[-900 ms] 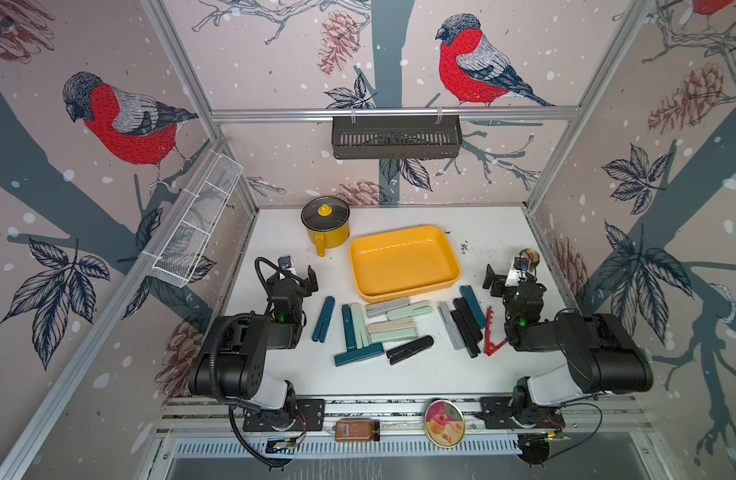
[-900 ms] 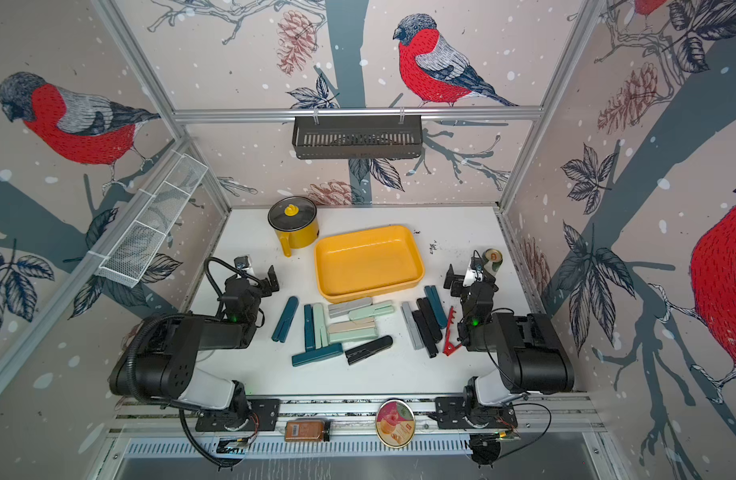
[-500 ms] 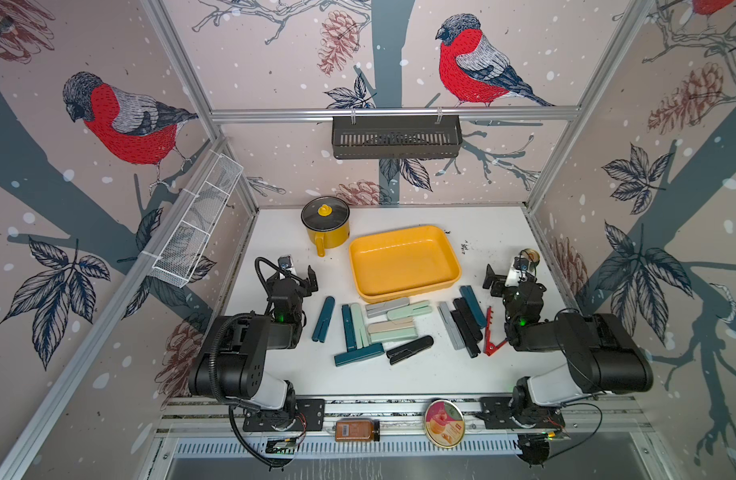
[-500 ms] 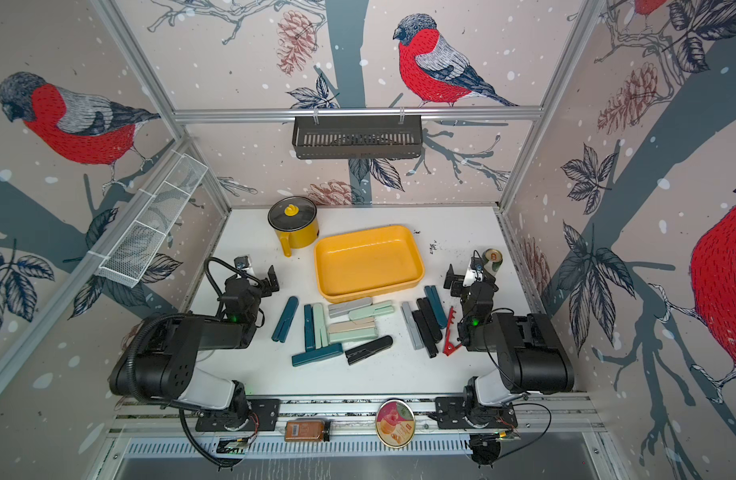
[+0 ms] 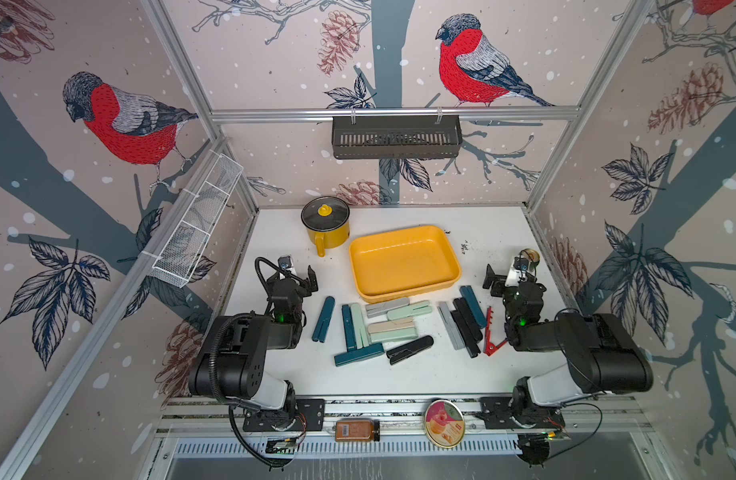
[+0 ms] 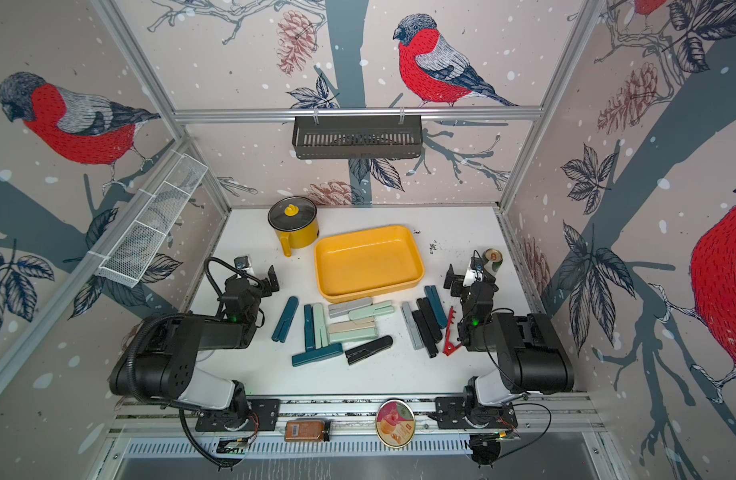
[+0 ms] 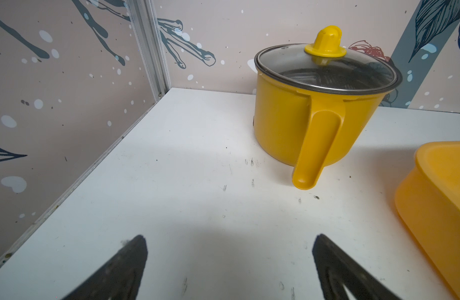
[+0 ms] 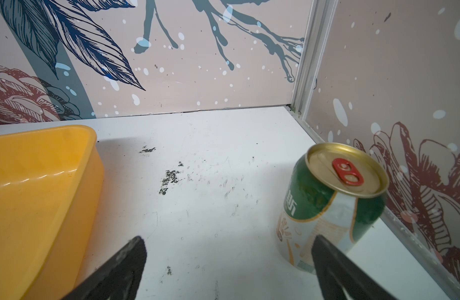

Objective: Put the pruning pliers into the storage box
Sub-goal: Adjust the storage box at the center of the board.

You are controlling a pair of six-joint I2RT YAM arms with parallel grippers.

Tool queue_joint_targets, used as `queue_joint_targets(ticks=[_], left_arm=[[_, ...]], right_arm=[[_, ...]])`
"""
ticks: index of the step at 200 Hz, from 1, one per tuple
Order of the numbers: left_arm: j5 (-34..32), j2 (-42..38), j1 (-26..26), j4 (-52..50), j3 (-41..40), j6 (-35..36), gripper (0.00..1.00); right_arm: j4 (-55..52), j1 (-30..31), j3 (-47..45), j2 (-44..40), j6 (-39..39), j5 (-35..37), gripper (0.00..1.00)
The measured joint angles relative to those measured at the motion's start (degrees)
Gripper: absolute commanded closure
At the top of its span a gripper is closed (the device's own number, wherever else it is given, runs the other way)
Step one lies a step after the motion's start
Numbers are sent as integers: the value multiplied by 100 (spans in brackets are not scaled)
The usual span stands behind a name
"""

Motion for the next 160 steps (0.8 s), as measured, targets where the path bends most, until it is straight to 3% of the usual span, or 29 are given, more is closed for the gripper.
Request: queue_joint_targets(ticks=[26, 45, 65, 108, 160], left_arm=[[0, -125, 0, -267, 151, 68, 1], [0, -516, -2, -1744, 1318, -94, 2], [92, -798, -13, -2439, 2118, -422, 3], [597, -850, -358, -3989, 2369, -1082, 7], [643, -883, -1432, -4809, 2524, -1834, 15]], right_arm=[[-225, 9, 125, -107, 22, 76, 0], [-1292, -11, 898, -387, 179, 177, 0], [-2387, -24, 1762, -463, 481, 184, 0], [-4301, 227, 2341, -487, 999, -44, 0], [-5034, 391, 2485, -610, 1217, -308, 1]])
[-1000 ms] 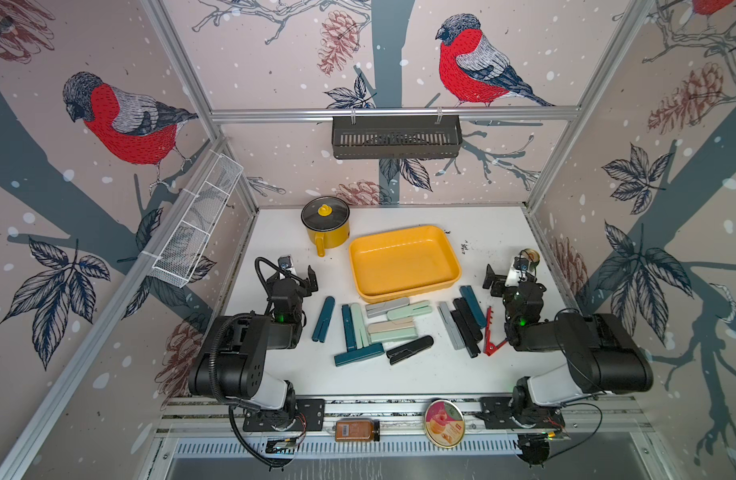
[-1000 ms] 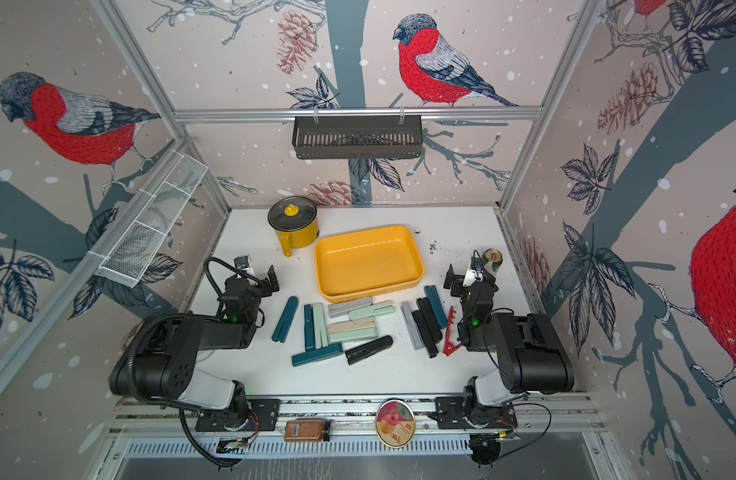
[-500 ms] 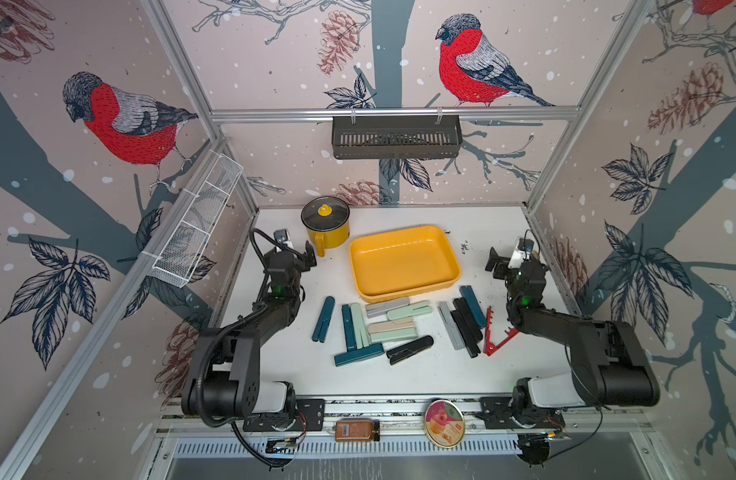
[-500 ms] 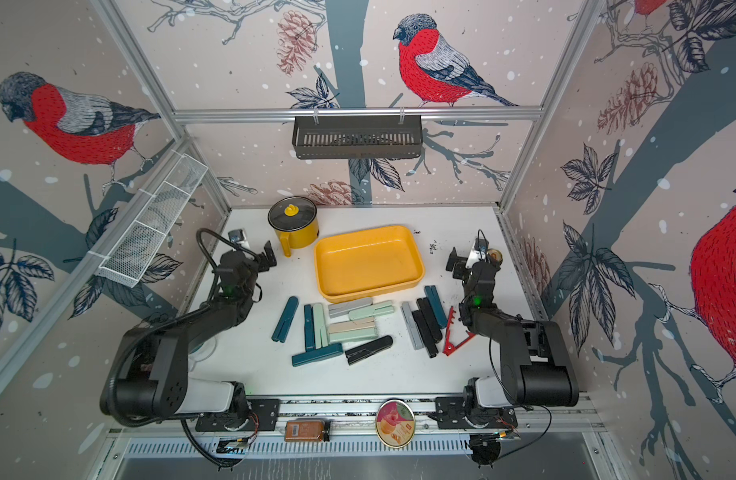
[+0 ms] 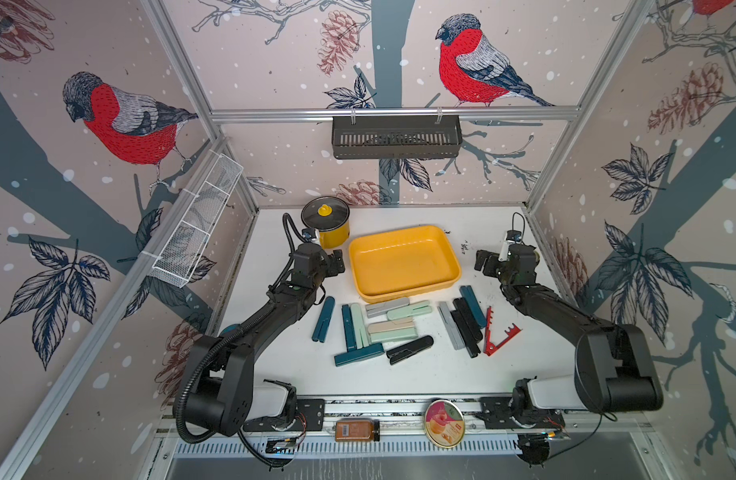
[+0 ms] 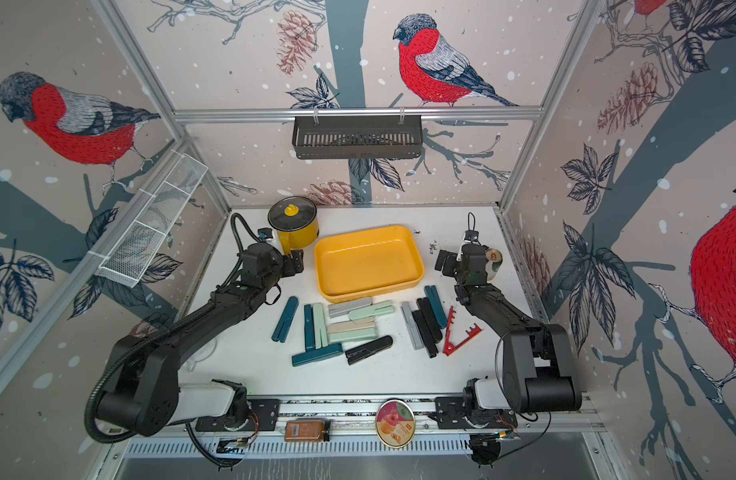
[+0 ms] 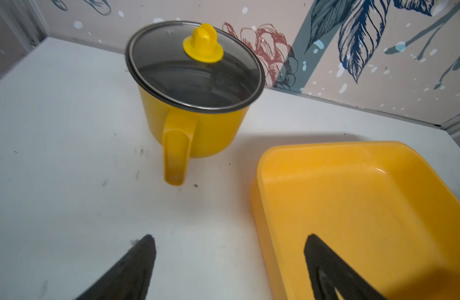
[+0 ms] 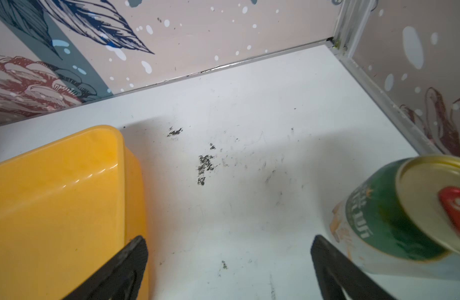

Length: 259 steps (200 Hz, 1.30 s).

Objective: Put the pruning pliers into the storage box
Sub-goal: Adjust the storage box at the center of the board.

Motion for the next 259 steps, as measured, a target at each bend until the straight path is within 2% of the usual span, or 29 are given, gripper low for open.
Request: queue_joint_targets(ticks=[34, 76, 108, 151, 176, 229, 259], left_arm=[[164, 470, -302, -286, 129, -518, 26], [608, 1241, -387, -533, 643, -815, 39], [756, 1751, -426, -811, 1141, -872, 45], [883, 2111, -433, -1121, 1467, -986, 53], [955, 2312, -433, -1217, 1777, -1067, 53], [994, 2855, -433, -1508, 2455, -1119, 54], [984, 3182, -431, -1718, 2887, -1119, 56]], right_arm=[[-236, 17, 68, -4, 0, 0, 0], [-437, 17, 57, -79, 0, 0, 0], [-603, 17, 37, -186, 20, 0, 1], [-1399, 59, 87, -358, 201, -105, 4], [-1799, 173, 81, -612, 295, -157, 7], [-2710, 831, 157, -1143, 415, -245, 20], [-3296, 1331, 125, -1403, 588, -238, 35]])
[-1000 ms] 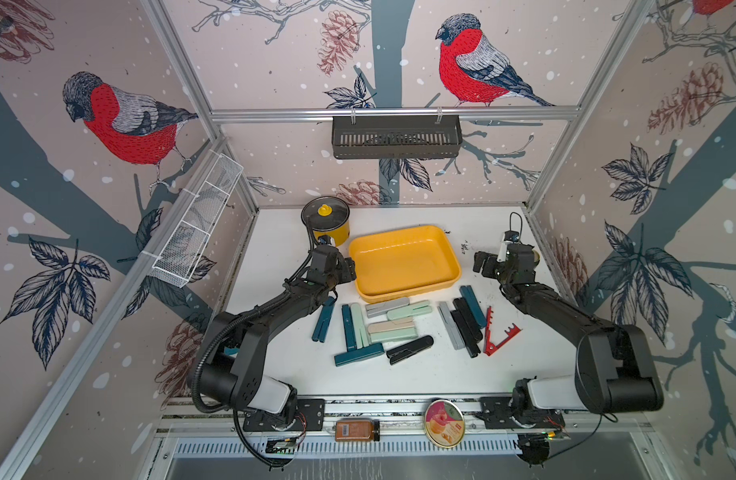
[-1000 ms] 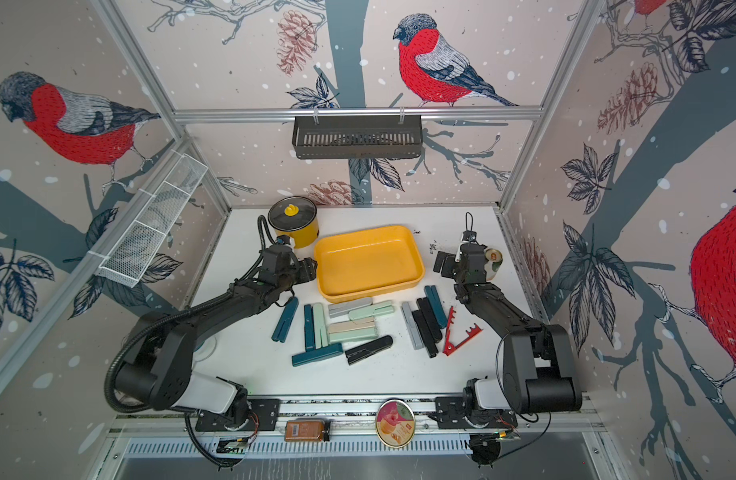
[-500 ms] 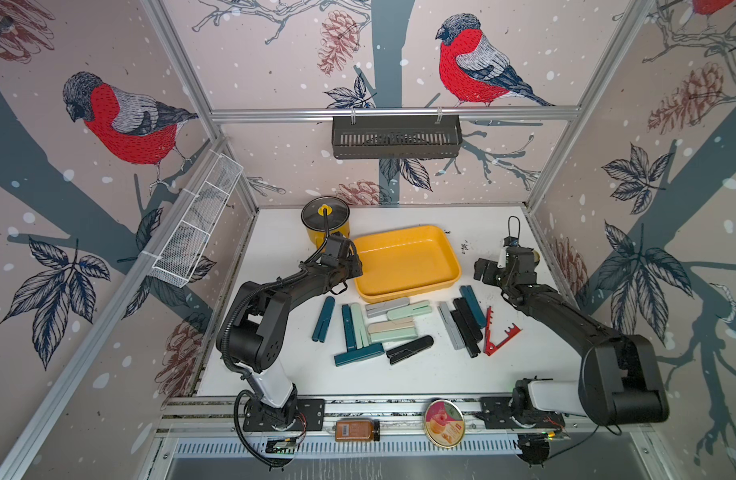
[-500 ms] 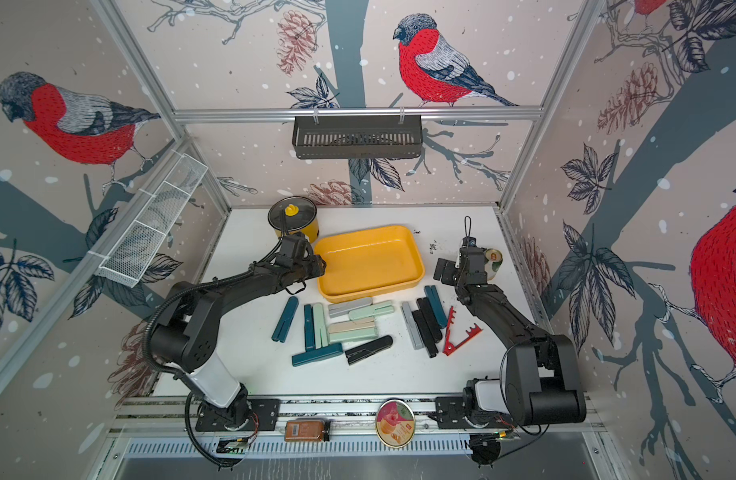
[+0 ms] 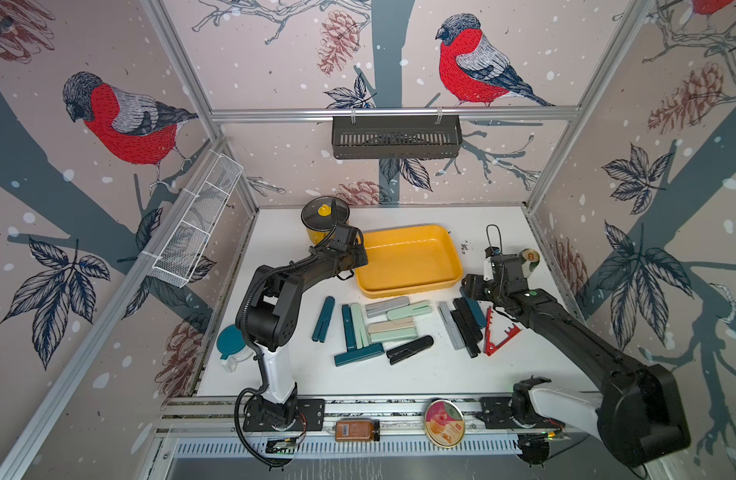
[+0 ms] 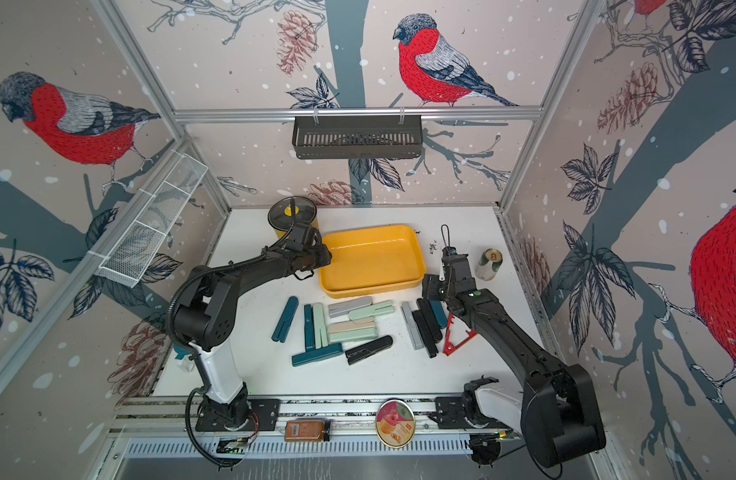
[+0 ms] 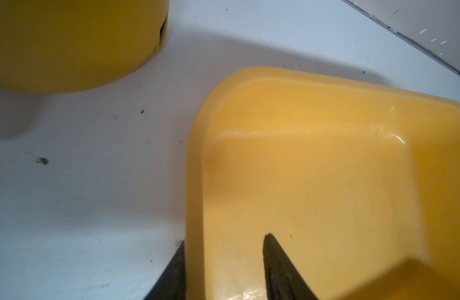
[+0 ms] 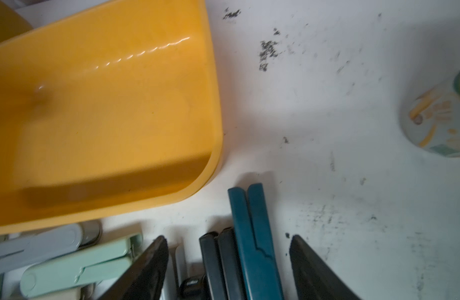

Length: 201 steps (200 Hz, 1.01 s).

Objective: Put the pruning pliers into the storage box
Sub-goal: Adjust the storage box at the center of the board.

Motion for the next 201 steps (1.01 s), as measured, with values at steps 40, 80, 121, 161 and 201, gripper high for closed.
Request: queue_joint_targets(ticks=[40, 80, 121, 161, 201], left_arm=[[-42, 323, 22, -234, 573, 59, 55], [-35, 562, 109, -315, 1008, 212, 54], [22, 584, 146, -332, 1139, 323, 43], [46, -31, 146, -7, 579, 337, 17], [11, -726, 146, 376, -9, 315, 7]], right_arm=[[-420, 597, -105, -273, 313, 7, 36], [-695, 1167, -269, -170, 723, 98, 40], [-817, 1495, -304, -109, 942, 256, 42], [-850, 1648, -328, 63, 1043, 258, 44], [-831, 1829, -372, 190, 1137, 247, 45]])
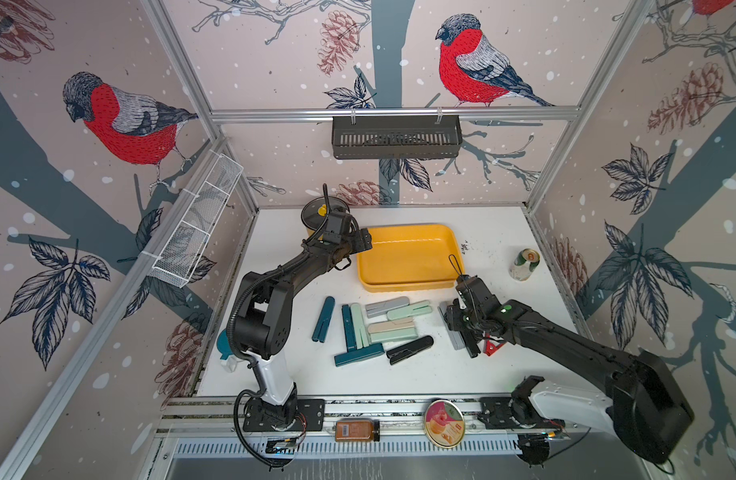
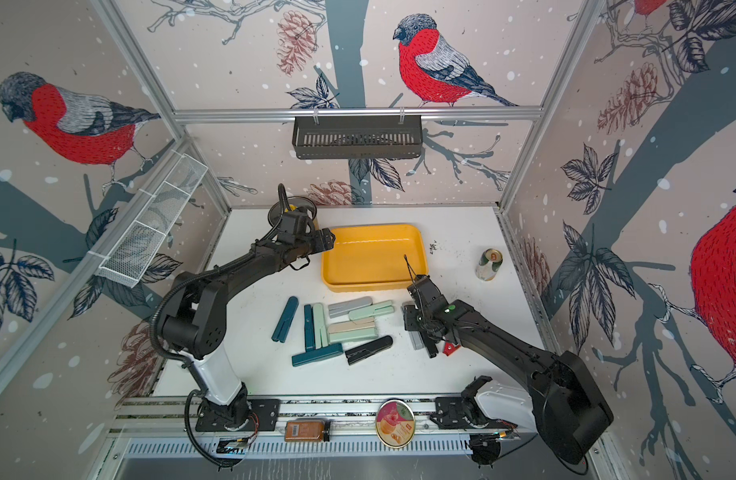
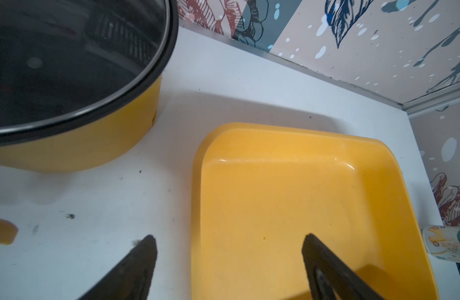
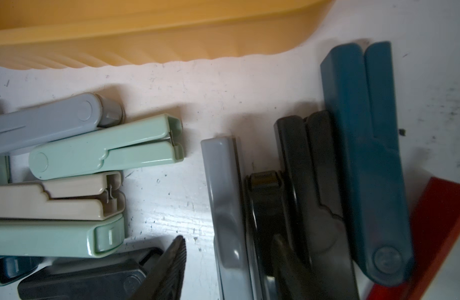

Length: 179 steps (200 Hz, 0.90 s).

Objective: Put the pruning pliers into the storage box
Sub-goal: Adjust the storage box at the center of the board, then pick up the pruning pliers from the center of the board.

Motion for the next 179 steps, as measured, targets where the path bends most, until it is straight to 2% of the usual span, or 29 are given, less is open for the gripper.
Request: queue_joint_targets(ticks=[51, 179], left_arm=[[-197, -713, -2, 428, -616, 0, 4], [-310, -787, -2, 487, -835, 0, 5]], right_arm=[[42, 107, -28, 186, 52, 11, 45], [-236, 472, 33, 153, 201, 205, 49]])
